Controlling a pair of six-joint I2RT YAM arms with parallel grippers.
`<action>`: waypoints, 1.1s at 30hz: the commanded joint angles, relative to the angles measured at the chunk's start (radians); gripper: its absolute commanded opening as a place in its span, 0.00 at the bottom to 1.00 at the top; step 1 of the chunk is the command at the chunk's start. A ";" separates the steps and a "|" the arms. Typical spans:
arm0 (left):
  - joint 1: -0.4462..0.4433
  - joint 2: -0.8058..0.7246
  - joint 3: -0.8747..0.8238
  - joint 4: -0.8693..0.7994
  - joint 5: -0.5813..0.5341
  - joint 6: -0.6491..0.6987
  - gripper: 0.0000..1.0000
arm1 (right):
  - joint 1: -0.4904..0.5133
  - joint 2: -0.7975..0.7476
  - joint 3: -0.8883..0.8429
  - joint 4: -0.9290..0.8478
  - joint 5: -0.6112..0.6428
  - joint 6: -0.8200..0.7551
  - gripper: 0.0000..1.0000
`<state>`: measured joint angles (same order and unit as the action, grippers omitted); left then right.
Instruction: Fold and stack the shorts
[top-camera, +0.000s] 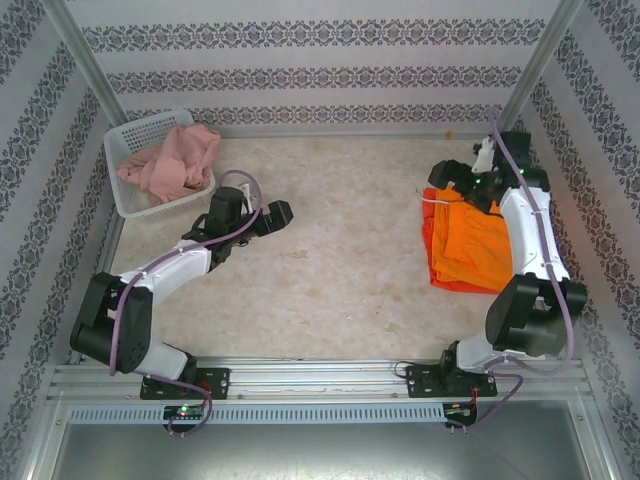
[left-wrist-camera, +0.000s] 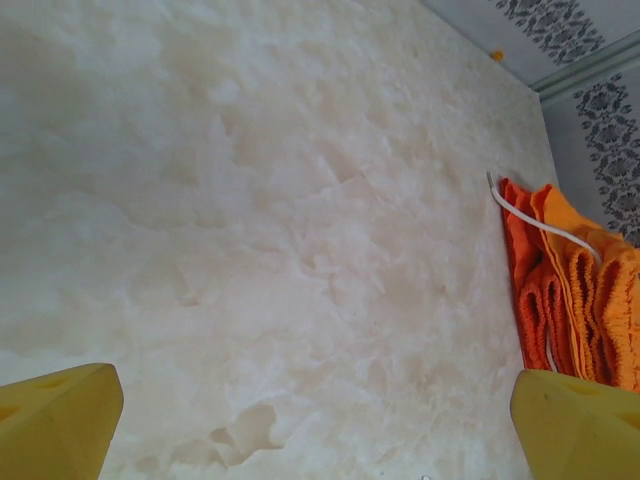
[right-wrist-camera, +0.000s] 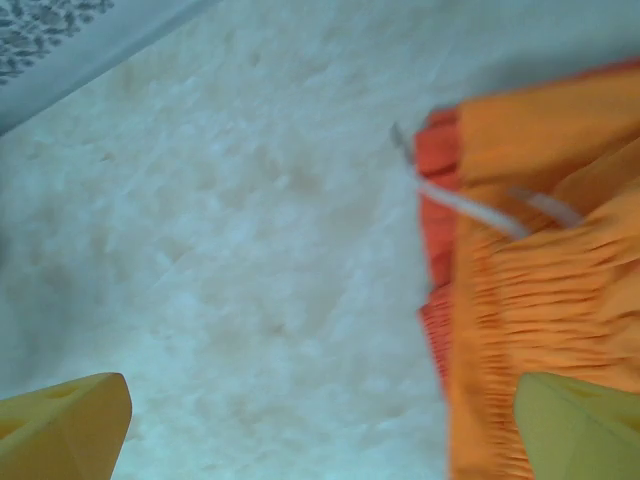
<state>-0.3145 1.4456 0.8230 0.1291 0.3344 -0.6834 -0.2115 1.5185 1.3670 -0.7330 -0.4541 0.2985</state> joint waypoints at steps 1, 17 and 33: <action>0.025 -0.041 -0.005 -0.050 -0.007 0.039 1.00 | 0.009 0.016 -0.115 0.095 -0.160 0.126 0.98; 0.202 -0.090 0.201 -0.219 -0.023 0.159 1.00 | 0.020 0.160 -0.411 0.186 -0.284 0.135 0.98; 0.530 0.179 0.681 -0.583 -0.252 0.201 1.00 | 0.160 -0.241 -0.307 0.225 -0.078 0.016 0.98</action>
<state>0.1864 1.5425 1.4590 -0.3248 0.1379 -0.5079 -0.0837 1.3087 1.0500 -0.5308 -0.6071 0.3710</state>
